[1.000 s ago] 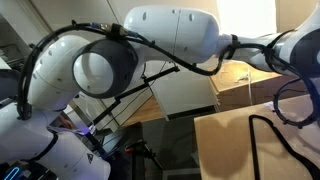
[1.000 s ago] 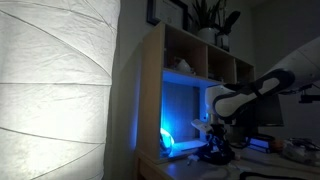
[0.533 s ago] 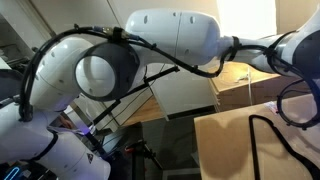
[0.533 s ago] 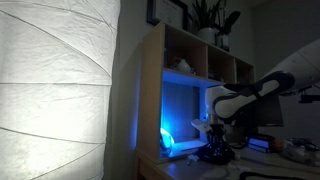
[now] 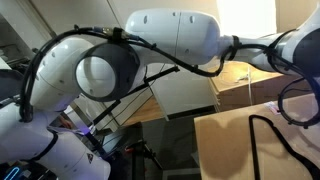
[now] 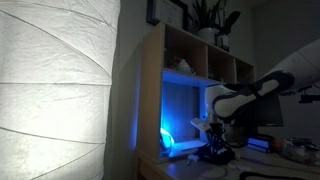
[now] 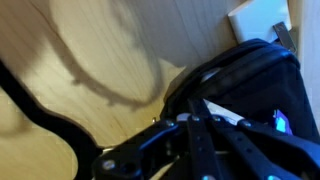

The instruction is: Put the band aid box on the black bag and take out some bandaids

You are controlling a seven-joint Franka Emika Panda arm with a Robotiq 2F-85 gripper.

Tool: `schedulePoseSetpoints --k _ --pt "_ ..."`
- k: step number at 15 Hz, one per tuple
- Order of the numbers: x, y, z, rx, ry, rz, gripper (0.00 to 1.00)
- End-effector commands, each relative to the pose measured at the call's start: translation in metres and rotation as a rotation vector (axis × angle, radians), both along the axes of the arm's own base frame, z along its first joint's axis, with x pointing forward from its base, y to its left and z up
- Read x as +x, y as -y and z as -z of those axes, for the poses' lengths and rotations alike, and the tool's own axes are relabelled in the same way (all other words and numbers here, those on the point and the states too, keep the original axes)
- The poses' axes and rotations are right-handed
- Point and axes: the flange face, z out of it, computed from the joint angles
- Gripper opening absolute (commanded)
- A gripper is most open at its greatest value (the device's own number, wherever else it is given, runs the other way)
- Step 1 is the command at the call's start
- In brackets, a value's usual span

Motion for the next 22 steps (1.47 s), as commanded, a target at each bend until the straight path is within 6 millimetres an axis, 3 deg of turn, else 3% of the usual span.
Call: schedulePoseSetpoints --k 1,2,4,14,22 --pt "0.004 -0.001 -0.005 -0.015 0.027 0.009 0.00" --pt "0.004 -0.001 -0.005 -0.015 0.024 0.005 0.00" --pt "0.004 -0.001 -0.005 -0.011 0.025 0.005 0.27" --pt "0.002 0.003 -0.005 -0.025 0.005 0.023 0.99" --pt "-0.002 0.008 0.006 -0.026 -0.017 0.032 1.00"
